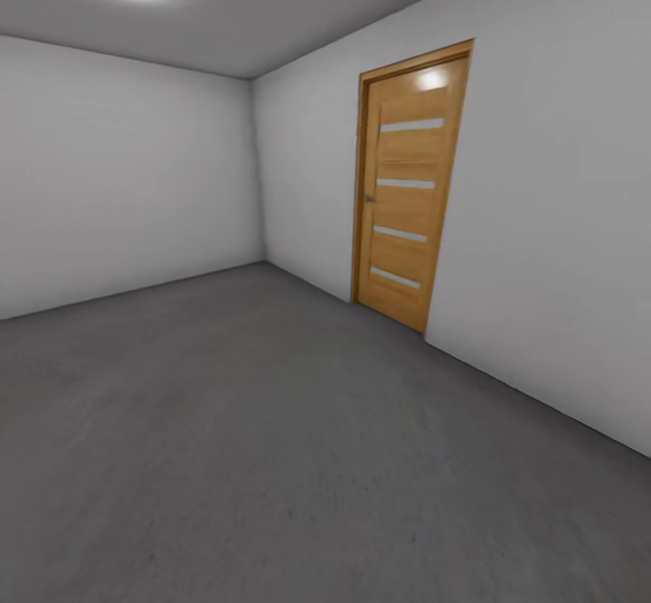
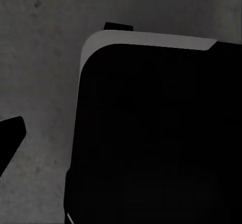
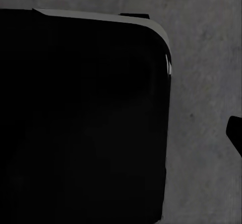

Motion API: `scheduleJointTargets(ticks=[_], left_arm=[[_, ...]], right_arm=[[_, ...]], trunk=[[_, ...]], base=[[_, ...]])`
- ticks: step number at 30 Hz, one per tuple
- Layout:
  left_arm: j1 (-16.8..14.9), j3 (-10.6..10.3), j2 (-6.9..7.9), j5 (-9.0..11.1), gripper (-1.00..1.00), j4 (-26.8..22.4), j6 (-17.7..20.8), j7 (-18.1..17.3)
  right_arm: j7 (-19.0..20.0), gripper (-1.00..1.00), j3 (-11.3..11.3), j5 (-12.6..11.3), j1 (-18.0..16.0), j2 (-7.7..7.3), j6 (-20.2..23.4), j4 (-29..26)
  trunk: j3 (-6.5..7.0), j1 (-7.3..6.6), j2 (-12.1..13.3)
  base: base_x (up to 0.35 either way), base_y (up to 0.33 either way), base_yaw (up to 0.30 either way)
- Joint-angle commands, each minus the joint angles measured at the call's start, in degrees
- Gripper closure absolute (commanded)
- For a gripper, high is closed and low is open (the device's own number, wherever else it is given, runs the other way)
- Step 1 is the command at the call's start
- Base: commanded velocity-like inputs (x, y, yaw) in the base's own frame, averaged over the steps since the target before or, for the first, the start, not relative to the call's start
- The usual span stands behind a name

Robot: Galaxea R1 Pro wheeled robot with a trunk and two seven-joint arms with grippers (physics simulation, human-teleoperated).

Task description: Move the two storage containers from the living room to the garage. In the garage, place one container on the floor and stack the other container on top of it (either order is fine).

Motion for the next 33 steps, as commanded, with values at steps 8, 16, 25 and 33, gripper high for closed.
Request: scheduleJointTargets(ticks=[8,16,25,33], left_arm=[[-0.01,0.02,-0.01,0.4,-1.0,0.0,-0.13,0.03],[-0.01,0.02,-0.01,0.4,-1.0,0.0,-0.13,0.03],[-0.01,0.02,-0.01,0.42,-1.0,0.0,-0.13,0.03],[-0.01,0.02,-0.01,0.43,-1.0,0.0,-0.13,0.03]], right_arm=[[-0.01,-1.0,0.08,0.11,-0.02,-0.09,-0.21,0.07],[-0.01,-1.0,0.09,0.03,-0.02,-0.1,-0.25,0.09],[-0.01,-1.0,0.02,0.02,-0.02,-0.1,-0.43,0.08],[-0.01,-1.0,0.0,0.02,-0.02,-0.09,-0.46,0.1]], trunk=[[-0.04,0.04,-0.02],[-0.04,0.04,-0.02],[-0.04,0.04,-0.02],[-0.04,0.04,-0.02]], base=[[0.321,0.15,-0.001],[0.321,0.15,0.0],[0.321,0.15,-0.001],[0.321,0.15,-0.139]])
